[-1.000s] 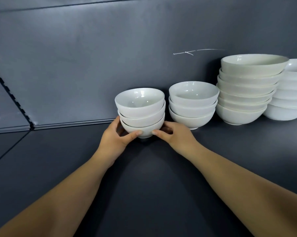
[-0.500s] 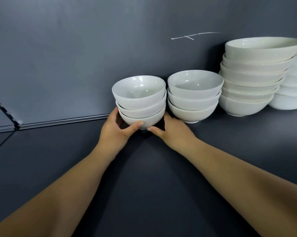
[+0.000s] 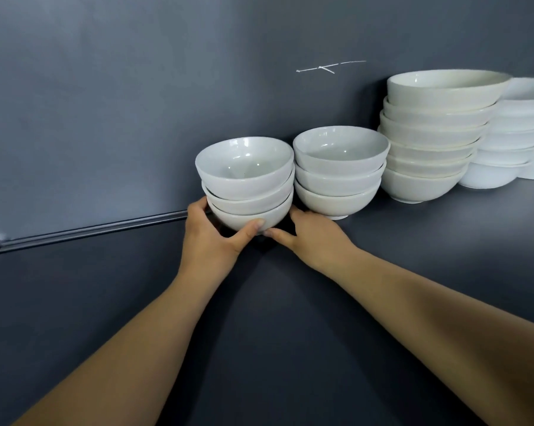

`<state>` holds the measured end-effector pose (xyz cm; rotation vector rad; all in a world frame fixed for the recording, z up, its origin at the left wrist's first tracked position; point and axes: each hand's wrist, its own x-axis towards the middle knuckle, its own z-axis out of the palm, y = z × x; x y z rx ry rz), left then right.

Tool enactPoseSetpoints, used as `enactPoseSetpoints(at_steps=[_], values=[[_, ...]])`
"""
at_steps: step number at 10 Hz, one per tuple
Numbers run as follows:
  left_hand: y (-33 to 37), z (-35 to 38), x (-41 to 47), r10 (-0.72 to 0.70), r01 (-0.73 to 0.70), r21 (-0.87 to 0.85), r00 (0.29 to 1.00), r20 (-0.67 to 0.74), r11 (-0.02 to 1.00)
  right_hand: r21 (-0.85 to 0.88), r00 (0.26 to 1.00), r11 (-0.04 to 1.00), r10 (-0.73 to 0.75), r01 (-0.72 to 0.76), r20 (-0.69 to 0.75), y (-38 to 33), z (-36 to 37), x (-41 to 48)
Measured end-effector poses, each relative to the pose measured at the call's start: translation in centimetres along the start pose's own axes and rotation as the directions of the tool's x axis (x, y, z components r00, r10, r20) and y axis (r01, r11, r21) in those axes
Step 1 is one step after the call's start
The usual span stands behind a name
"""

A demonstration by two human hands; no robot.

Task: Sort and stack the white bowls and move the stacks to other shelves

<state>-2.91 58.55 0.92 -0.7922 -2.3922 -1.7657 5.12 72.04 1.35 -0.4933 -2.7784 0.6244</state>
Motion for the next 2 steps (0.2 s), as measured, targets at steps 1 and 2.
enactPoseSetpoints(at_steps=[1, 2], values=[[-0.1, 0.3, 0.2, 0.018, -0.013, -0.052, 0.995, 0.094, 0.999, -0.032, 0.999, 0.999, 0.019, -0.02, -0.047, -0.1, 0.1, -0.3], [0.1, -0.9, -1.0, -0.011, -0.003, 0.072, 0.981, 0.195, 0.997, -0.067, 0.997, 0.998, -0.012, 0.006, -0.079, -0.6, 0.2, -1.8]])
